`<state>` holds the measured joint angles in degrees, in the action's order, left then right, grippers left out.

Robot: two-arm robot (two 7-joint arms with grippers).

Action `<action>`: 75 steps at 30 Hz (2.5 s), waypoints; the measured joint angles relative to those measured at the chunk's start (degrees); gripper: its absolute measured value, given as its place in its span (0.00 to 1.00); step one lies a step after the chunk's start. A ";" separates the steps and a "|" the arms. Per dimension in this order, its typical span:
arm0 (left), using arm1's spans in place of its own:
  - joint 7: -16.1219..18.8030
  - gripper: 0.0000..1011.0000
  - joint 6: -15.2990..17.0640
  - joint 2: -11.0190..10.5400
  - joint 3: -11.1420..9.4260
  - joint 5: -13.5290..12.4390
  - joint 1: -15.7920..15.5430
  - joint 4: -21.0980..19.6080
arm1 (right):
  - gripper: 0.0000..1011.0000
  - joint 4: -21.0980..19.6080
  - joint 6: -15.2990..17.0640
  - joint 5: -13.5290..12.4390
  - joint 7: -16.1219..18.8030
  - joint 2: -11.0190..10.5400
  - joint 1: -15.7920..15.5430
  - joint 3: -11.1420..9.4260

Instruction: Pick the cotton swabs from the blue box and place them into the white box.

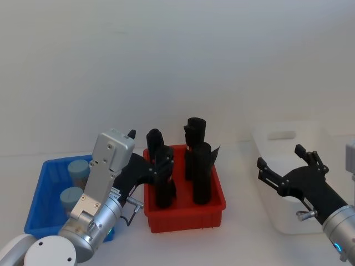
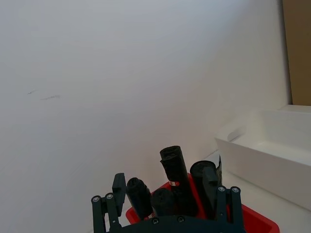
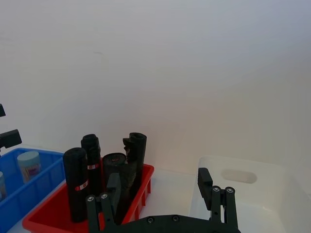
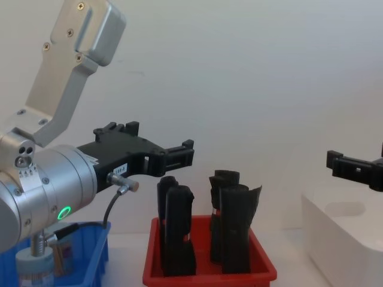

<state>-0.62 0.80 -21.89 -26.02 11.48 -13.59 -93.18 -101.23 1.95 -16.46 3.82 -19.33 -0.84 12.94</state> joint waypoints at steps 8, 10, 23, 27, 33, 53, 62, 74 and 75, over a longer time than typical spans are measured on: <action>0.00 0.99 0.00 0.00 0.00 0.00 0.00 0.00 | 0.99 0.00 0.00 0.00 0.00 0.00 0.00 0.00; 0.00 0.99 0.00 0.00 0.00 0.00 0.00 0.00 | 0.99 0.00 0.00 0.00 0.00 0.00 0.00 0.00; 0.00 0.99 0.00 0.00 0.00 0.00 0.00 0.00 | 0.99 0.00 0.00 0.00 0.00 0.00 0.00 0.00; 0.00 0.99 0.00 0.00 0.00 0.00 0.00 0.00 | 0.99 0.00 0.00 0.00 0.00 0.00 0.00 0.00; 0.00 0.99 0.00 0.00 0.00 0.00 0.00 0.00 | 0.99 0.00 0.00 0.00 0.00 0.00 0.00 0.00; 0.00 0.99 0.00 0.00 0.00 0.00 0.00 0.00 | 0.99 0.00 0.00 0.00 0.00 0.00 0.00 0.00; 0.00 0.99 0.00 0.00 0.00 0.00 0.00 0.00 | 0.99 0.00 0.00 0.00 0.00 0.00 0.00 0.00; 0.10 0.99 0.34 0.21 0.03 0.00 -0.10 0.03 | 0.99 0.00 0.00 0.00 0.00 0.00 0.00 0.00; 0.15 0.99 0.46 0.27 0.04 0.00 -0.15 0.06 | 0.99 0.00 0.00 0.00 0.00 0.00 0.00 0.00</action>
<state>-0.47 1.25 -21.62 -25.98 11.48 -13.74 -93.12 -101.23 1.95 -16.46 3.83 -19.33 -0.84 12.94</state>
